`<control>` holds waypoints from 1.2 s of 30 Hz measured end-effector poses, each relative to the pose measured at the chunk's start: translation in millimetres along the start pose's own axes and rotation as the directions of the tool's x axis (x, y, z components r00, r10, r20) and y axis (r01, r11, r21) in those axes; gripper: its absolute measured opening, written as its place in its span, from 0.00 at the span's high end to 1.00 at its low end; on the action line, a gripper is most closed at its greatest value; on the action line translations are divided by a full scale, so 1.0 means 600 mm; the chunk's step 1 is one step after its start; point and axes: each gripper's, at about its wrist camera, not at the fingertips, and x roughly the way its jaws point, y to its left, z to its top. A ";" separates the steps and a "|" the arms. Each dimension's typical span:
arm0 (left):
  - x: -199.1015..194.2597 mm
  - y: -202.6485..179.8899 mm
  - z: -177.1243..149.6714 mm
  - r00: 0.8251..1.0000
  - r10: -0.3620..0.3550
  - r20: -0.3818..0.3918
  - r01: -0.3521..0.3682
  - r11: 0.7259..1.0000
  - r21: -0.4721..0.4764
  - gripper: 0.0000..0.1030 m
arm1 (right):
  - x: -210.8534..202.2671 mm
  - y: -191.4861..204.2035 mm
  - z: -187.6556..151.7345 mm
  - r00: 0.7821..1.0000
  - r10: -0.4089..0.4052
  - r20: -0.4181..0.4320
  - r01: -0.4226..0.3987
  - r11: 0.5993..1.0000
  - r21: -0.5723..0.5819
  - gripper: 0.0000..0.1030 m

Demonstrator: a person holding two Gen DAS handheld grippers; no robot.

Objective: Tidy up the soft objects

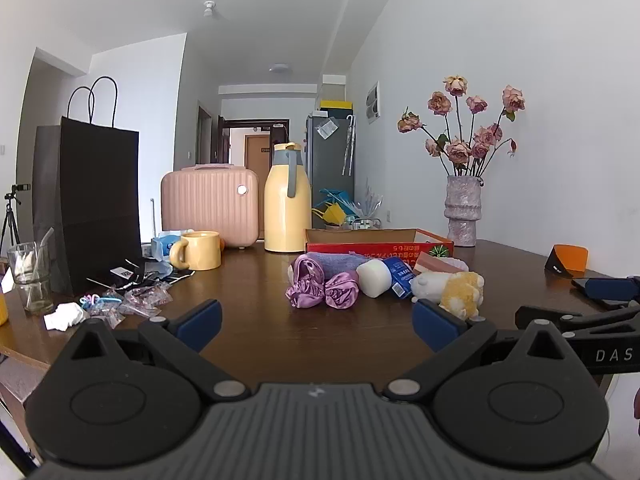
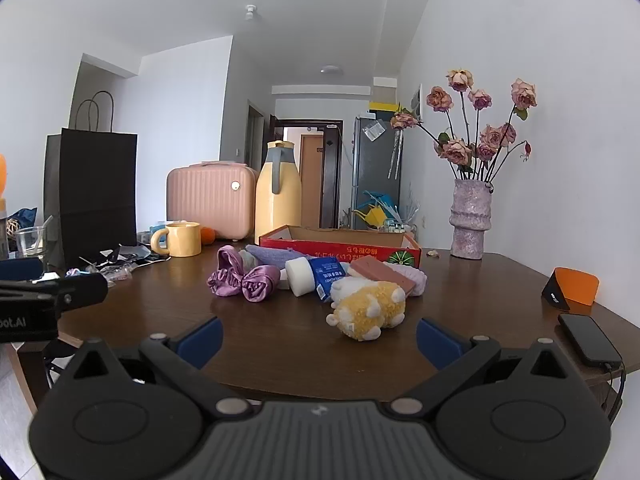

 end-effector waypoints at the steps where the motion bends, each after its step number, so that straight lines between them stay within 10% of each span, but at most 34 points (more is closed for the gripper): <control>1: -0.001 0.000 0.000 1.000 0.000 0.003 0.000 1.000 0.000 0.00 | 0.000 0.000 0.000 1.000 0.000 0.002 0.000 1.000 0.000 0.00; 36: 0.000 -0.002 0.001 1.000 0.018 0.013 -0.019 1.000 0.008 0.00 | 0.004 -0.003 -0.004 1.000 -0.004 0.000 0.004 1.000 0.009 0.00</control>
